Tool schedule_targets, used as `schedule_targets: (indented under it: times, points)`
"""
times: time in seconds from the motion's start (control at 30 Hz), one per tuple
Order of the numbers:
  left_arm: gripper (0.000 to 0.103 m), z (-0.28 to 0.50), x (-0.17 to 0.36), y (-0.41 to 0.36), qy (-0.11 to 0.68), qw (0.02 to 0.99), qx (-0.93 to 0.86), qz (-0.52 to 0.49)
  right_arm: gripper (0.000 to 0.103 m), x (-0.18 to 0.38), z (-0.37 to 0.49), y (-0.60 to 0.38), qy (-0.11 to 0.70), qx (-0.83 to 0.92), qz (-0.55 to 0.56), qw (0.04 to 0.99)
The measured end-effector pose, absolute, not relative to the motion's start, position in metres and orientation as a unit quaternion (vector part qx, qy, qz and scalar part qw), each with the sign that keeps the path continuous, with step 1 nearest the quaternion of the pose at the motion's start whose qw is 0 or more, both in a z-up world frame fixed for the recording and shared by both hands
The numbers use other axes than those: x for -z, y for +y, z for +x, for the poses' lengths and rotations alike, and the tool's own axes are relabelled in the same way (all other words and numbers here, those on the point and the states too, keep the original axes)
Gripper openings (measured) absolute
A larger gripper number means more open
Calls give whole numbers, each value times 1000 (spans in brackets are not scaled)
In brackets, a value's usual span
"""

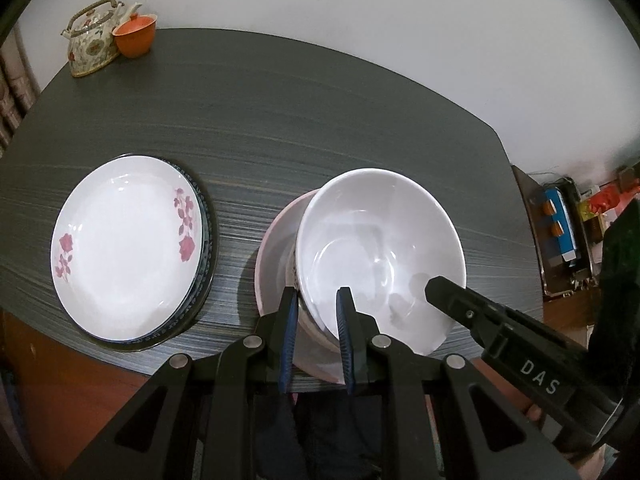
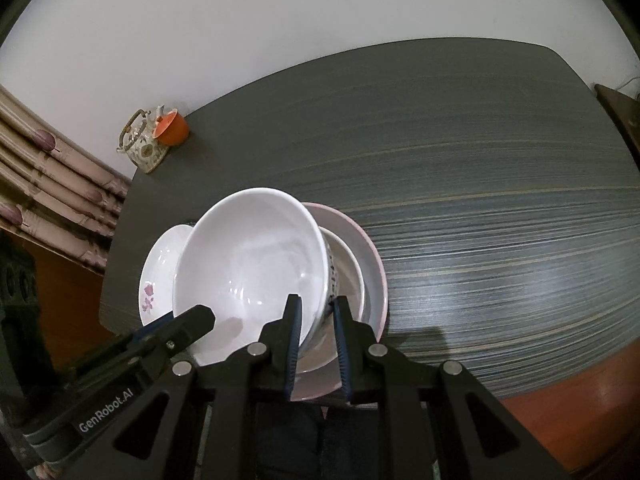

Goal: Organize plates and bowls
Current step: 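Lower the 'Rabbit' bowl into the white bowl inside the pink-rimmed bowl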

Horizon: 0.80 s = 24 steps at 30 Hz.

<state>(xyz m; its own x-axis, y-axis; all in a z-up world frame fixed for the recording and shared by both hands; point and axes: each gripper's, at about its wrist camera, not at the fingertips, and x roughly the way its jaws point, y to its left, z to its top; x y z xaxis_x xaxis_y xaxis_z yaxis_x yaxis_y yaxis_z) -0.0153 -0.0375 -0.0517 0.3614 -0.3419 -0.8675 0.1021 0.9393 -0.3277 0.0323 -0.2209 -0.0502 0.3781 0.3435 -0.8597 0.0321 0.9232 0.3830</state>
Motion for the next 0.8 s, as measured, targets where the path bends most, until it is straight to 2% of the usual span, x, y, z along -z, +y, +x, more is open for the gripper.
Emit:
schedule_targets:
  times: [0.8]
  points:
    - [17, -7, 74, -64, 572, 805, 125, -92, 18, 75, 40, -223, 570, -88, 171, 799]
